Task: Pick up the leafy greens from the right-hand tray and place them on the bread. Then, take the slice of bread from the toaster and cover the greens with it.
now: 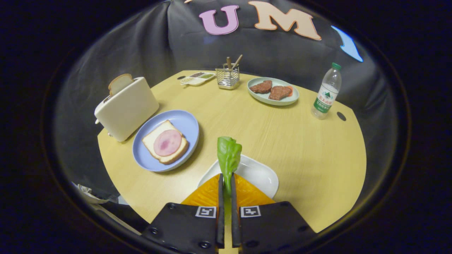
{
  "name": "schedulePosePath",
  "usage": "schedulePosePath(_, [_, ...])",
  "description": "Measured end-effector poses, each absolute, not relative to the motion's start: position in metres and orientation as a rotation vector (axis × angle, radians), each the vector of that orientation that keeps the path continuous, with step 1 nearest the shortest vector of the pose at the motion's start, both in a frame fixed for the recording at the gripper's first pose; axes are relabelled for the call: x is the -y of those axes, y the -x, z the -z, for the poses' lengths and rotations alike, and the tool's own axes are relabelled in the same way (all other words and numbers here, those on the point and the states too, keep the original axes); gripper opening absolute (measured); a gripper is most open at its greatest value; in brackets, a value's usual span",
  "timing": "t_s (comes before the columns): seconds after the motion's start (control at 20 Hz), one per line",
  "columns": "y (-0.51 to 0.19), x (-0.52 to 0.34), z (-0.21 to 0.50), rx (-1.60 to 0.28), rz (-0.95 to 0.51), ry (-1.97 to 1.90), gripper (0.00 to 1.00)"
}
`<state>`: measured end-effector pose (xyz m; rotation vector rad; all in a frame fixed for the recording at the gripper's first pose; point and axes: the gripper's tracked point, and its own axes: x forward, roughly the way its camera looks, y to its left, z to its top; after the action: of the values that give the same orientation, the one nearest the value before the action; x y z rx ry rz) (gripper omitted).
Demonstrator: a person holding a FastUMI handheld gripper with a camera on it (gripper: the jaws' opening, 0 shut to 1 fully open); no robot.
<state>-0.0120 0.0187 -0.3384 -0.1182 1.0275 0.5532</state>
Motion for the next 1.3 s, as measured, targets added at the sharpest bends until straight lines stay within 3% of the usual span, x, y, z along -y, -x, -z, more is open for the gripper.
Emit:
schedulePosePath(0.65, [0.017, -0.103, 0.295, -0.976, -0.617, 0.119, 0.11])
schedulePosePath(1.3, [0.025, -0.193, 0.297, -0.991, -0.716, 0.14, 0.11])
